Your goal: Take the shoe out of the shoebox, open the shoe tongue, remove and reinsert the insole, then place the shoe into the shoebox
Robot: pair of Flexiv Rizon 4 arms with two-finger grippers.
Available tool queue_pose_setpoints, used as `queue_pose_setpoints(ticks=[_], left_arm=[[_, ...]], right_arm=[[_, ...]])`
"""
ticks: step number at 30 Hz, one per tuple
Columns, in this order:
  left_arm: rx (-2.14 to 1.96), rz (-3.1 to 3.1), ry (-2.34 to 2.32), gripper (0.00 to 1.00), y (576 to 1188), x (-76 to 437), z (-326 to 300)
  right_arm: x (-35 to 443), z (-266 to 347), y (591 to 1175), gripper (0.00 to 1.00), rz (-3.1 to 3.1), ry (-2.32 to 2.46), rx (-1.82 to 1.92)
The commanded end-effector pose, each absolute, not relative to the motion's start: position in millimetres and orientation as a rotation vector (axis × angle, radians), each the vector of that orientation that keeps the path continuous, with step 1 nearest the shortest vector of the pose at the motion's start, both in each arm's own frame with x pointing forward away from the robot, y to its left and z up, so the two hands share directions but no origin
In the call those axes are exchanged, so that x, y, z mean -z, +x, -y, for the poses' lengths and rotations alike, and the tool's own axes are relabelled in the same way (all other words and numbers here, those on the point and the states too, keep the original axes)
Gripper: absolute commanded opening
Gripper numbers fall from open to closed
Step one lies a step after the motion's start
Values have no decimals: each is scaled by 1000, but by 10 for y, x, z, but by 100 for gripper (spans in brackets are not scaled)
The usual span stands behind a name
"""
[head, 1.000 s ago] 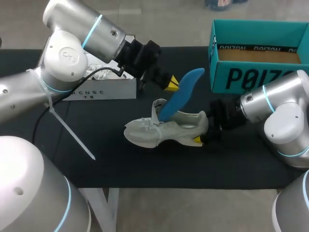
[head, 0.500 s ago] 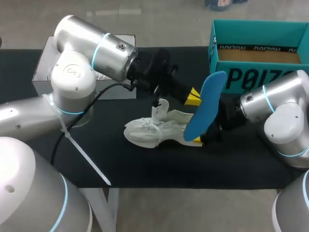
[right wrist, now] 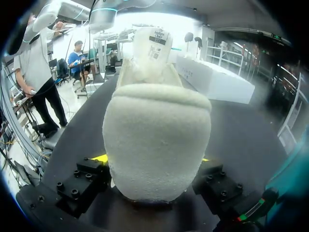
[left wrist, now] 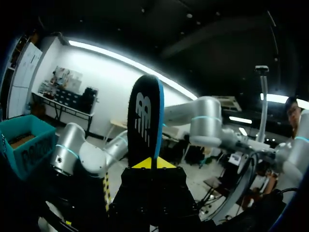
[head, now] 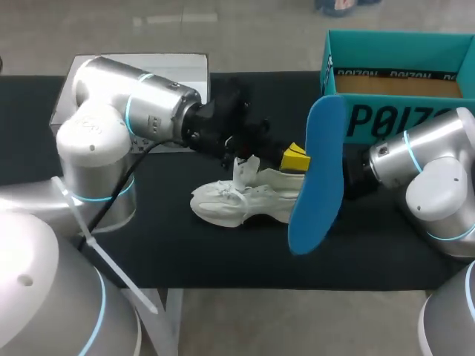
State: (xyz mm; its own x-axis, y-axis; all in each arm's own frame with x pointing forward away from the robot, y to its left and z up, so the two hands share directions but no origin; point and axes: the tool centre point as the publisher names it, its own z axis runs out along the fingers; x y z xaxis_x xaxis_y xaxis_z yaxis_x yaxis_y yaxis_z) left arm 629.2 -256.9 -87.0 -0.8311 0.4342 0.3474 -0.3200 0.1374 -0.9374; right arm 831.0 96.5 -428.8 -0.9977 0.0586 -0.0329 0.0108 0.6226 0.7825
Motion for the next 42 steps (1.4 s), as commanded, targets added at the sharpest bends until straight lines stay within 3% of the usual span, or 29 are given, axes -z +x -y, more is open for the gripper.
queue_pose_setpoints(ticks=[1, 20, 42], left_arm=[[-1827, 1776, -57, 0, 6068, 831, 2401], [-1714, 1699, -256, 0, 5622, 356, 2258], [-1690, 1644, -290, 0, 5399, 256, 1882]], right_arm=[[4315, -984, 8305, 0, -2781, 61, -1334], [4315, -984, 8305, 0, -2781, 61, -1334], [4315, -984, 8305, 0, -2781, 61, -1334]])
